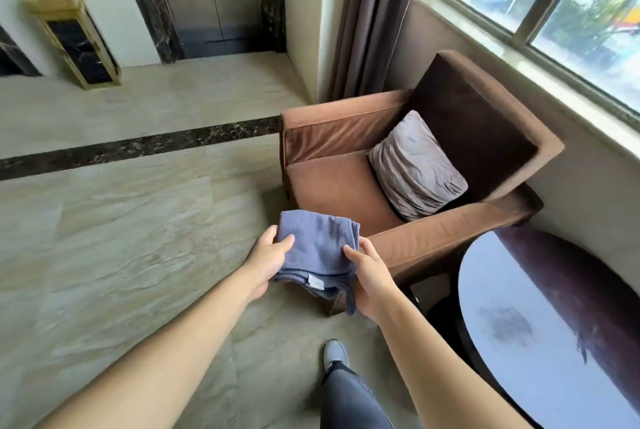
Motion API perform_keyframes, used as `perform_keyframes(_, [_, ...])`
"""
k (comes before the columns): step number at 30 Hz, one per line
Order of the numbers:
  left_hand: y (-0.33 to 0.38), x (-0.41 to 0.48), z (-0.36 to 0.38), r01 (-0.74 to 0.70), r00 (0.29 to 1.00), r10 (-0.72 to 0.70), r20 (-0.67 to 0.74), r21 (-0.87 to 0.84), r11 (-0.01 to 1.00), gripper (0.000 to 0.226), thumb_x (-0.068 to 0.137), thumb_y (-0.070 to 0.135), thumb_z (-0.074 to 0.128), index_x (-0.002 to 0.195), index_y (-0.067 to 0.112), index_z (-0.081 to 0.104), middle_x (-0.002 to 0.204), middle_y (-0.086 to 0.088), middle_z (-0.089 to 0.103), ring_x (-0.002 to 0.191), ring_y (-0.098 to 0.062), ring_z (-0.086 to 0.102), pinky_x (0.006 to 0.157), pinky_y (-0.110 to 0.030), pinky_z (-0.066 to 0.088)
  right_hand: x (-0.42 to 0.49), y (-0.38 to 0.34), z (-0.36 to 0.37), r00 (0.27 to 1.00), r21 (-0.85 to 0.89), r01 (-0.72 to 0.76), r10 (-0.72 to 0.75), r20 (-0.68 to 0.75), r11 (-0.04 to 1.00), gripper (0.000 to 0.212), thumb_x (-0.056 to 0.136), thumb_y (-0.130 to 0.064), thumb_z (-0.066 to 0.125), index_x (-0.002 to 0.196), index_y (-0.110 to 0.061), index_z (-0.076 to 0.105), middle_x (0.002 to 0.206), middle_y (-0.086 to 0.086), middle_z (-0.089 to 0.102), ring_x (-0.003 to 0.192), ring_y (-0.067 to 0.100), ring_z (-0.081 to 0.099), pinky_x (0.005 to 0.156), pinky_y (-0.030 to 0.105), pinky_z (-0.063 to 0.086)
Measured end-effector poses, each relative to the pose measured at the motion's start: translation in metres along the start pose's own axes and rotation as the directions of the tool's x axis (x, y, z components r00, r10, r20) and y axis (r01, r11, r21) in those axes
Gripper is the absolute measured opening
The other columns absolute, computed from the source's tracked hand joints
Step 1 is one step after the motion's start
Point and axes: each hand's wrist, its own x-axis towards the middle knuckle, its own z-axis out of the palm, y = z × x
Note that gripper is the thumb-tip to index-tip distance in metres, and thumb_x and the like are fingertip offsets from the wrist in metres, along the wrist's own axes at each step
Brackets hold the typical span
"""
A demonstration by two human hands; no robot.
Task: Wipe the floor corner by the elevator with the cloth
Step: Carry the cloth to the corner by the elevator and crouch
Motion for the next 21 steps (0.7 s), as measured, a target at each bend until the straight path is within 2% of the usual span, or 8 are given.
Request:
perform_keyframes(3, [0.023,0.017,-0.027,-0.038,0.999,0.037,-0.026,-0.045,0.998,0.012,0.101,0.011,0.051,0.108,0.015,0.060,0.119,-0.015,0.070,0.106,-0.032,0.068,0.092,-0.046,0.053,0.020,-0.010,0.040,0.999,0.010,0.043,-0.044,0.027,0.999,0.022,0.101,-0.007,0.046,0.115,-0.018,0.059,0.122,0.017,0.065,0.112,0.036,0.063,0.095,0.056,0.052])
perform_keyframes(5, [0.039,0.041,-0.039,-0.054,0.998,0.050,-0.037,-0.107,0.993,0.011,0.101,0.012,0.051,0.101,0.018,0.061,0.116,-0.014,0.072,0.098,-0.030,0.069,0.080,-0.040,0.056,0.041,-0.022,0.066,0.998,0.024,0.054,-0.055,0.043,0.998,0.026,0.101,-0.008,0.045,0.119,-0.021,0.059,0.124,0.018,0.065,0.113,0.039,0.064,0.092,0.059,0.054])
perform_keyframes(8, [0.067,0.083,-0.053,-0.065,0.997,0.057,-0.056,-0.154,0.986,0.010,0.101,0.015,0.052,0.102,0.019,0.061,0.112,-0.012,0.073,0.094,-0.029,0.070,0.064,-0.032,0.054,0.085,-0.046,0.098,0.996,0.024,0.072,-0.073,0.051,0.997,0.028,0.101,-0.008,0.045,0.122,-0.022,0.059,0.126,0.020,0.064,0.118,0.044,0.061,0.096,0.071,0.046])
perform_keyframes(12, [0.113,0.151,-0.080,-0.062,0.994,0.048,-0.094,-0.153,0.986,0.010,0.101,0.016,0.051,0.100,0.020,0.060,0.106,-0.007,0.072,0.085,-0.024,0.069,0.053,-0.027,0.052,0.166,-0.088,0.142,0.995,0.015,0.064,-0.065,0.070,0.998,0.031,0.101,-0.007,0.045,0.126,-0.017,0.060,0.130,0.020,0.065,0.122,0.040,0.060,0.105,0.064,0.043])
perform_keyframes(17, [0.178,0.242,-0.120,-0.033,0.989,0.024,-0.144,-0.061,0.998,0.006,0.101,0.024,0.052,0.101,0.025,0.058,0.102,-0.001,0.070,0.070,-0.016,0.064,0.045,-0.018,0.048,0.260,-0.142,0.210,0.991,-0.036,0.048,-0.044,0.126,0.998,0.029,0.102,-0.008,0.043,0.121,-0.016,0.062,0.126,0.018,0.067,0.119,0.035,0.062,0.106,0.058,0.045])
perform_keyframes(19, [0.197,0.273,-0.132,0.003,0.988,-0.011,-0.152,-0.053,0.999,0.005,0.099,0.031,0.055,0.102,0.031,0.059,0.099,0.003,0.071,0.065,-0.017,0.064,0.048,-0.022,0.048,0.287,-0.162,0.231,0.990,-0.061,0.054,-0.045,0.134,0.997,0.027,0.102,-0.008,0.042,0.120,-0.014,0.062,0.124,0.017,0.066,0.114,0.033,0.062,0.100,0.051,0.051])
perform_keyframes(20, [0.204,0.288,-0.137,0.018,0.989,-0.025,-0.148,-0.048,0.999,0.006,0.097,0.034,0.057,0.102,0.034,0.059,0.097,0.005,0.072,0.063,-0.016,0.065,0.049,-0.023,0.048,0.300,-0.171,0.240,0.991,-0.064,0.051,-0.042,0.128,0.997,0.027,0.102,-0.008,0.042,0.121,-0.014,0.061,0.122,0.017,0.066,0.110,0.034,0.062,0.090,0.046,0.057])
perform_keyframes(21, [0.213,0.308,-0.142,0.025,0.990,-0.032,-0.140,-0.054,0.998,0.007,0.096,0.036,0.058,0.103,0.035,0.060,0.096,0.007,0.072,0.062,-0.015,0.065,0.049,-0.023,0.047,0.317,-0.181,0.250,0.992,-0.069,0.039,-0.031,0.119,0.997,0.027,0.102,-0.008,0.042,0.122,-0.013,0.061,0.119,0.016,0.066,0.104,0.035,0.063,0.071,0.038,0.061])
